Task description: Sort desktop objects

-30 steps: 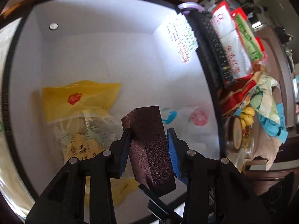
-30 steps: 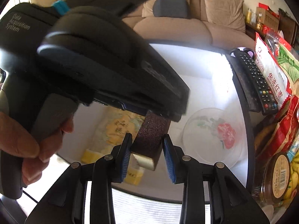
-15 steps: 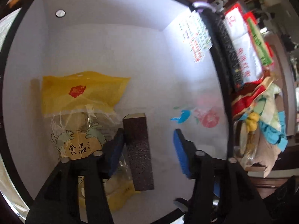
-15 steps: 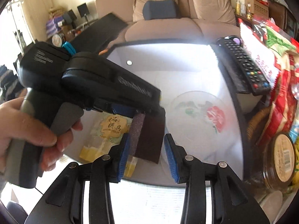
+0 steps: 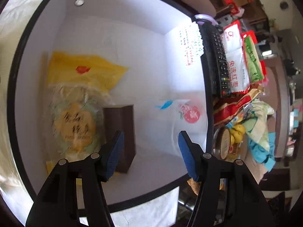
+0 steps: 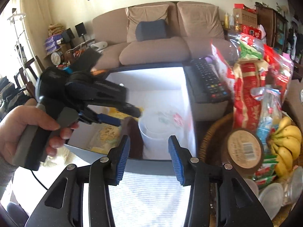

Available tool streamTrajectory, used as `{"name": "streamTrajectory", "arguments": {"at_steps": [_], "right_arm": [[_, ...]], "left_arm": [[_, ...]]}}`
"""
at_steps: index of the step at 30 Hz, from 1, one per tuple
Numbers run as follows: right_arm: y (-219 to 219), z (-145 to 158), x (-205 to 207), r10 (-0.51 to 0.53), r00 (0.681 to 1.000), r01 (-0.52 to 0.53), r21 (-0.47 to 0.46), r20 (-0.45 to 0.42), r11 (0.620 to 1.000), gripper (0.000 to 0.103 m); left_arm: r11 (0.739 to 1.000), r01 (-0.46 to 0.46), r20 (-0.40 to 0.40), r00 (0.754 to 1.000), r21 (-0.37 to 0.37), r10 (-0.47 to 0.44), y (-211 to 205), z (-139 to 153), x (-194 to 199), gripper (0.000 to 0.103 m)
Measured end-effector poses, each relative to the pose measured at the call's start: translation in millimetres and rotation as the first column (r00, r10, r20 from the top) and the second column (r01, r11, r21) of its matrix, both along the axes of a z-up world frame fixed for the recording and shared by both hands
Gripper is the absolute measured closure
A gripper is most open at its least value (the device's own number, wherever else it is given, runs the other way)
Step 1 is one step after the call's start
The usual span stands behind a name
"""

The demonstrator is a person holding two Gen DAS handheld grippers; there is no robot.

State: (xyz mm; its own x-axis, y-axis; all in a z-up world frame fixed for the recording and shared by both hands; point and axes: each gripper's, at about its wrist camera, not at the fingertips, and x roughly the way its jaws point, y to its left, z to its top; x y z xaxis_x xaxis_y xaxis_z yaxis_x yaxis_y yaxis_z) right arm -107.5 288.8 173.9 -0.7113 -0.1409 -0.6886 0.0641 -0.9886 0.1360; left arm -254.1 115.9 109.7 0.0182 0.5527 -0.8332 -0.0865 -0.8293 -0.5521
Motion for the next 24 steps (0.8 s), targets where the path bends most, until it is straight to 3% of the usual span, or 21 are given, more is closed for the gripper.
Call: {"name": "streamTrajectory", "arguments": {"at_steps": [9,12,16,17,18,20,24], "right_arm": [[3,-11,17,0.009,1.000,-0.008,-0.055,0.019,0.998,0.059],[0,-13,21,0.023,0.999,-0.022,-0.070,0.025,0.997,0.059],[-10,-13,26,0.043,0.999,-0.040,-0.083,0.027,0.996,0.059],[-14,-11,27,0.049,0.998,-0.047,-0.087,0.024,0.995,0.057],[-19,-10,28,0.056,0.998,-0.054,-0.090,0.022,0.994,0.054],[-29,-7,32,0.075,0.997,-0.073,-0.104,0.014,0.992,0.041],[-55,-7,38,0.119,0.993,-0.114,-0.152,0.026,0.982,0.024]], "left_arm": [[0.997,-0.048,0.019,0.999,0.060,0.047,-34,-3,17,0.046],[0.999,-0.010,-0.055,0.998,0.041,0.012,-42,15,30,0.044],[0.998,0.040,-0.207,0.977,-0.056,-0.051,-60,44,62,0.034],[0.994,0.050,-0.248,0.966,-0.097,-0.073,-64,50,73,0.027],[0.990,0.054,-0.281,0.956,-0.127,-0.088,-69,54,83,0.012],[0.985,0.048,-0.336,0.936,-0.166,-0.102,-83,60,107,0.007],[0.981,0.017,-0.376,0.922,-0.192,-0.089,-115,59,152,0.000]]}}
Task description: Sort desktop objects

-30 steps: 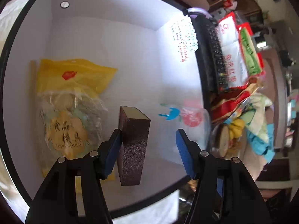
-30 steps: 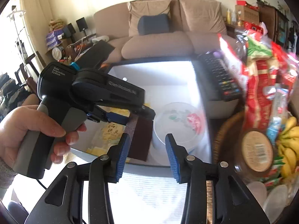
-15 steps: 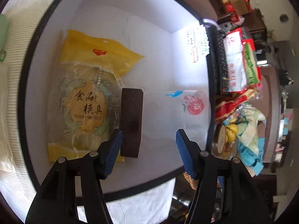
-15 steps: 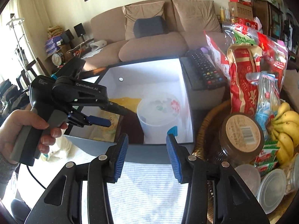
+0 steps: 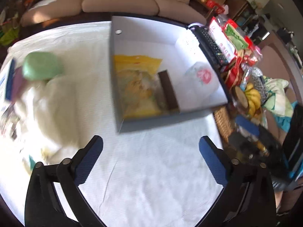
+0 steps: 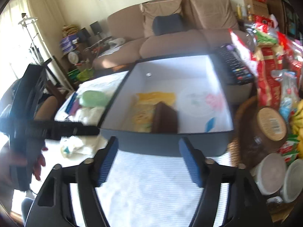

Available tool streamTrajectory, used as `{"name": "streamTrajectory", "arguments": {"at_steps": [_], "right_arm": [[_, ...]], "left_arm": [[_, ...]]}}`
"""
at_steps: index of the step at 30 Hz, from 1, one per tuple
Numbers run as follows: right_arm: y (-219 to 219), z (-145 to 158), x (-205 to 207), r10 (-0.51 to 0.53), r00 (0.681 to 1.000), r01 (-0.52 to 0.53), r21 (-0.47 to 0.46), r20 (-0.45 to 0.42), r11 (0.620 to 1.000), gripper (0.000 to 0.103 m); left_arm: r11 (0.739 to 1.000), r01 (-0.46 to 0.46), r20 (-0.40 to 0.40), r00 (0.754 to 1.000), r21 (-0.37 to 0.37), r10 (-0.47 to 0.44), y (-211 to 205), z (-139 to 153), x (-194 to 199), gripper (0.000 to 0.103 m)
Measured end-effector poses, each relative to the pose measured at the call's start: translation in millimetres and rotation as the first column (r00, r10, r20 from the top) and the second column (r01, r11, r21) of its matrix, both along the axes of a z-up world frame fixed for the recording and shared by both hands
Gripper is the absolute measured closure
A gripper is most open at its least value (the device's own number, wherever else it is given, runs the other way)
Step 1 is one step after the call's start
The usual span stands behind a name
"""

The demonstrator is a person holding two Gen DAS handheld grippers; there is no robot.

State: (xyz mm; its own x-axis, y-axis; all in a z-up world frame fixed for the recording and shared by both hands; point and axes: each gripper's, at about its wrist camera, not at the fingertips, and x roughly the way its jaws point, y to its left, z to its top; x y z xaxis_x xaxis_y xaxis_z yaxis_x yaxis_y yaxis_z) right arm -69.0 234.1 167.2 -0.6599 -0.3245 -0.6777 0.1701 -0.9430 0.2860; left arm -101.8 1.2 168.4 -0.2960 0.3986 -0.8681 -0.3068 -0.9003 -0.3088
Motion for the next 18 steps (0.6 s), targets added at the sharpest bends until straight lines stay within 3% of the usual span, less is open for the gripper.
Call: {"name": "streamTrajectory", "arguments": {"at_steps": [3,5,9,13,18], "right_arm": [[-25,-5,6,0.043,0.999,-0.042,-0.039,0.028,0.998,0.013],[-43,-10,12,0.062,0.997,-0.061,-0.043,0.034,0.997,0.000],[-84,-22,22,0.120,0.991,-0.117,-0.048,0.067,0.992,0.000],[-126,-30,30,0.160,0.983,-0.158,-0.029,0.089,0.987,0.000],[-172,-40,31,0.199,0.976,-0.197,-0.032,0.091,0.980,0.000]], "left_arm": [[0.999,-0.027,-0.020,0.999,-0.017,0.027,-24,-7,30,0.000],[0.999,-0.053,0.003,0.999,-0.009,0.053,-43,-18,47,0.000],[0.994,-0.113,0.038,0.993,-0.012,0.113,-88,-43,71,0.000],[0.979,-0.200,0.008,0.980,-0.029,0.200,-143,-57,84,0.000],[0.935,-0.356,-0.013,0.934,0.011,0.356,-221,-73,78,0.000]]}}
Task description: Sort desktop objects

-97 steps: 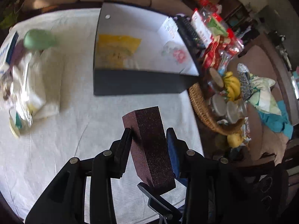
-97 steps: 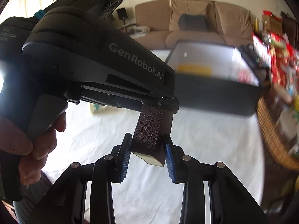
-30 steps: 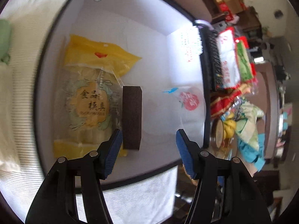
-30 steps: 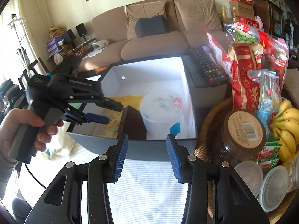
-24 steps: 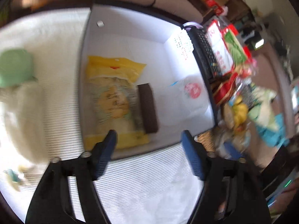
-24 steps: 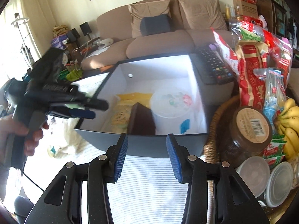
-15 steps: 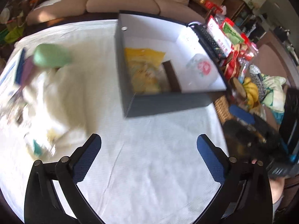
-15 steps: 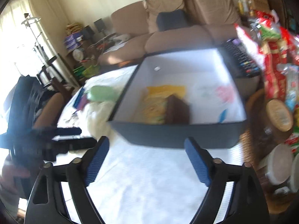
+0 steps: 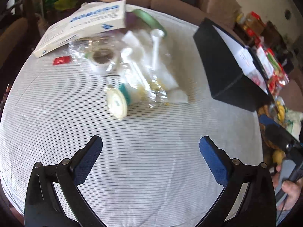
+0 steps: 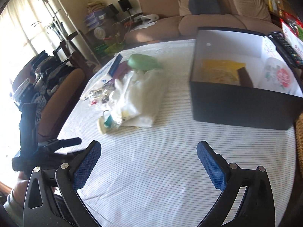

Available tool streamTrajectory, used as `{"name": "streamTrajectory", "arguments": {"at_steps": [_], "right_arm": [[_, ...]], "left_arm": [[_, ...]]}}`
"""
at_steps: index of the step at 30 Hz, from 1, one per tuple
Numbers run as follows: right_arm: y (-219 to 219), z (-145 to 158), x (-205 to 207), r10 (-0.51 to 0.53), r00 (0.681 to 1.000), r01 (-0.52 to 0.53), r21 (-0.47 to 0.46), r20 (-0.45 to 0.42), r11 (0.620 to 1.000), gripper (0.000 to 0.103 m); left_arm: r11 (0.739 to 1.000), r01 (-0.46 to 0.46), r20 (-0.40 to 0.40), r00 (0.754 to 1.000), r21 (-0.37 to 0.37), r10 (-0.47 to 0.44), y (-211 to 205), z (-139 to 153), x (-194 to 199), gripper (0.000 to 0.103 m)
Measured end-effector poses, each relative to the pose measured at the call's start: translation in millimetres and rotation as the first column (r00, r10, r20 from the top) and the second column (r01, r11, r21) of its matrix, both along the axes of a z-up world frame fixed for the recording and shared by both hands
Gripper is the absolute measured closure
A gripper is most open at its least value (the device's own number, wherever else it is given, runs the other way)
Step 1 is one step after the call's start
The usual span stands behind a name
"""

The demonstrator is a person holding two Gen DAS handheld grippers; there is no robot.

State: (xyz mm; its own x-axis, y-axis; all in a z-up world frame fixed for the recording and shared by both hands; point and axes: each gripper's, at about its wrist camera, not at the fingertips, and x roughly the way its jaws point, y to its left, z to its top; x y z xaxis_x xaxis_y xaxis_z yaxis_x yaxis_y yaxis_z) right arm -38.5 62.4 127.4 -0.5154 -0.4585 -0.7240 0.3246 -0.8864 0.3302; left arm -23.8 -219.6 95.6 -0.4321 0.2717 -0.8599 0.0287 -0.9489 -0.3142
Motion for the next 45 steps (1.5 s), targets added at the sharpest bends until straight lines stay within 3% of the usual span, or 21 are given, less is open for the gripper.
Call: {"name": "streamTrajectory", "arguments": {"at_steps": [6,12,15,17,19,24,31,33,34,41,45], "right_arm": [[-52,-19,-11,0.038,0.999,-0.038,-0.002,0.007,0.999,0.000],[-90,-39,-41,0.078,0.997,-0.077,0.038,-0.020,0.996,0.001],[-100,-49,-61,0.070,0.997,-0.069,0.053,-0.028,0.996,0.011],[-102,-54,-76,0.054,0.998,-0.053,0.045,-0.025,0.998,0.024],[-103,-57,-90,0.036,0.999,-0.035,0.039,-0.028,0.999,0.027],[-117,-54,-127,0.026,0.998,-0.023,0.044,-0.054,0.999,0.027],[-166,-76,-168,0.047,0.999,-0.047,0.174,0.004,0.984,0.028],[-172,-83,-169,0.054,0.998,-0.056,0.206,0.013,0.977,0.044],[-173,-85,-168,0.058,0.998,-0.057,0.227,0.003,0.972,0.063],[-149,-72,-138,0.083,0.997,-0.081,0.154,-0.005,0.985,0.079],[-137,-69,-113,0.111,0.993,-0.113,0.121,0.029,0.986,0.080]], "left_arm": [[0.981,-0.146,0.004,0.989,0.127,0.146,-67,-19,-22,0.000],[0.966,-0.161,0.066,0.986,0.202,0.151,-88,-41,-42,0.000],[0.970,-0.155,0.085,0.986,0.189,0.141,-89,-46,-50,0.000],[0.970,-0.159,0.088,0.986,0.185,0.144,-91,-47,-51,0.000],[0.968,-0.157,0.098,0.985,0.195,0.140,-93,-48,-52,0.000],[0.963,-0.150,0.122,0.985,0.224,0.125,-89,-49,-52,0.000],[0.961,-0.149,0.141,0.983,0.234,0.118,-87,-51,-53,0.000],[0.957,-0.157,0.147,0.981,0.243,0.123,-89,-52,-53,0.000],[0.956,-0.162,0.150,0.980,0.246,0.128,-91,-52,-53,0.000],[0.951,-0.176,0.165,0.977,0.256,0.137,-93,-55,-53,0.000],[0.952,-0.167,0.172,0.977,0.258,0.124,-89,-58,-54,0.000]]}}
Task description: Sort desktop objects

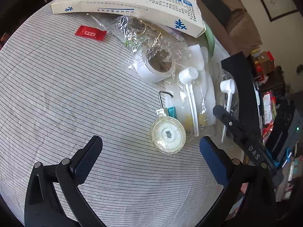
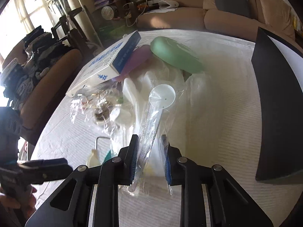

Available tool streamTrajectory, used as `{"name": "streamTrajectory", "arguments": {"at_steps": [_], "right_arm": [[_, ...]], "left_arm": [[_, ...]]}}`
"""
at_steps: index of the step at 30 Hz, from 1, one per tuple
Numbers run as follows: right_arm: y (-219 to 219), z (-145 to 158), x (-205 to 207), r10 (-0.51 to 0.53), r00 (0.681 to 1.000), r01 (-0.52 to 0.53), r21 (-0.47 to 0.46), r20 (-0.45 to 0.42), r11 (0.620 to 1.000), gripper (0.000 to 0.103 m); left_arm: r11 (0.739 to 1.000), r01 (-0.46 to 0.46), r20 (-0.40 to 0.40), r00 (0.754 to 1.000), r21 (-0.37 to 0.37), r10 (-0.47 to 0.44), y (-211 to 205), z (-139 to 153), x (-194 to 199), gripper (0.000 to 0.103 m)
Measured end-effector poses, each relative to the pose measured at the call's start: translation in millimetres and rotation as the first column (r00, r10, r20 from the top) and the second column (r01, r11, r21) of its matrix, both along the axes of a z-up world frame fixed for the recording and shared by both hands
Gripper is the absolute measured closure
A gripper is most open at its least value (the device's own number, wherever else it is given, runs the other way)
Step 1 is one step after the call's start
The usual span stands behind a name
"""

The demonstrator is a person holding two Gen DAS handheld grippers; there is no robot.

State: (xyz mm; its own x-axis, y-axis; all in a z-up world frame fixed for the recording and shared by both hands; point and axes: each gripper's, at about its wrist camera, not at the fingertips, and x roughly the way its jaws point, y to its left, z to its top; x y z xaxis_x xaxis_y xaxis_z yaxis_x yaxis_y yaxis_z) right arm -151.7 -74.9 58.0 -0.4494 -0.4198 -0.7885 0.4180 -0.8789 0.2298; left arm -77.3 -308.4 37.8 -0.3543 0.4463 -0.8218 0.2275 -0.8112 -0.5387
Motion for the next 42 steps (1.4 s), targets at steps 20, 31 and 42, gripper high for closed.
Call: {"name": "streamTrajectory", "arguments": {"at_steps": [20,31,42], "right_arm": [[-54,-27,23,0.157,0.985,-0.143,0.164,-0.076,0.976,0.062],[-40,-35,9,0.116,0.993,-0.115,0.082,-0.014,0.990,0.081],[19,3,45,0.063,0.998,-0.063,-0.028,0.004,0.998,0.083]], "left_arm": [[0.993,-0.088,0.016,0.996,0.079,0.087,-26,-7,-3,0.000],[0.996,-0.050,0.026,0.999,0.074,0.048,-14,-12,-4,0.000],[0.998,0.041,0.000,0.999,-0.058,-0.041,21,-8,-9,0.000]]}}
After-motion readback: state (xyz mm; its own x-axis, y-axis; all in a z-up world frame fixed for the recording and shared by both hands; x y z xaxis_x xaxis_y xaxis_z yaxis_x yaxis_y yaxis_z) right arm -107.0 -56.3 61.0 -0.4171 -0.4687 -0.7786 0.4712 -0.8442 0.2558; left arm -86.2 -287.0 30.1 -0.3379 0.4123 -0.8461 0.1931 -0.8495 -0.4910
